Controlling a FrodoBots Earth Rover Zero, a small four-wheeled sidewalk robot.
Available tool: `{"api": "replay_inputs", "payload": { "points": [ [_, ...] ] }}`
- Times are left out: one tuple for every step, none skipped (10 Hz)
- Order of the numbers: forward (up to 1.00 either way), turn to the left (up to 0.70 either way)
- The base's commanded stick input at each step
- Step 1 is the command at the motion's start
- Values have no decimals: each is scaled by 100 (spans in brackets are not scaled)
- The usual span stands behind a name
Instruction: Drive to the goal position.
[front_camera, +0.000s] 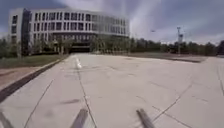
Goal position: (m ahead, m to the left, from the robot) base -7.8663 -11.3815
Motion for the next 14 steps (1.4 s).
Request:
{"api": "replay_inputs", "payload": {
  "points": [
    [100, 0],
    [100, 0],
    [100, 0],
    [100, 0],
    [100, 0],
    [100, 0],
    [100, 1],
    [100, 2],
    [100, 3],
    [100, 11],
    [100, 28],
    [100, 31],
    [100, 1],
    [100, 0]
  ]
}}
